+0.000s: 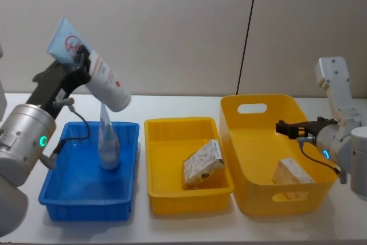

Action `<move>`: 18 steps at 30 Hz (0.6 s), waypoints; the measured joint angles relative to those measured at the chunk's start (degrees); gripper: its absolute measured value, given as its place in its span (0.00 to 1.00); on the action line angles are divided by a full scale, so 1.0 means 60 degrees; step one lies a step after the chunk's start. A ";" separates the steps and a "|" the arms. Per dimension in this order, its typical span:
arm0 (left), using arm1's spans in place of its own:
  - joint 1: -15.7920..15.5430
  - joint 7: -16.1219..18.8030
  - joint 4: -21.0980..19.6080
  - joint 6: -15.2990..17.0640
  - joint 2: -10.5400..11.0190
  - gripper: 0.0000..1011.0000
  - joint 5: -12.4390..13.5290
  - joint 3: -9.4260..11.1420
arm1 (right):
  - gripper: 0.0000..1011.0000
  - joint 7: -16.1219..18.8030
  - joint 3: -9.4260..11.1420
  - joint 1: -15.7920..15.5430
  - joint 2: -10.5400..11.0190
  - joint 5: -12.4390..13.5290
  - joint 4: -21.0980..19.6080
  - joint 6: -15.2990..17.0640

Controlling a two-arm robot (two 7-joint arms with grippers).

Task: Bimanual collaborative sorting of washing and personal care products

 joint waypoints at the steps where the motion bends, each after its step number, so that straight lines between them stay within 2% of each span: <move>1: -0.0004 -0.0010 -0.0014 0.0005 -0.0028 0.22 -0.0026 0.0017 | 0.99 0.0033 -0.0061 0.0013 0.0028 -0.0030 0.0011 -0.0044; 9: -0.0029 -0.0144 -0.0064 0.0045 -0.0244 0.22 -0.0287 0.0315 | 0.99 0.0374 -0.0503 0.0130 0.0266 -0.0218 0.0056 -0.0416; 18: -0.0017 -0.0203 0.0056 -0.0025 -0.0328 0.22 -0.0307 0.0662 | 0.99 0.1075 -0.1281 0.0384 0.0698 -0.0507 0.0151 -0.0943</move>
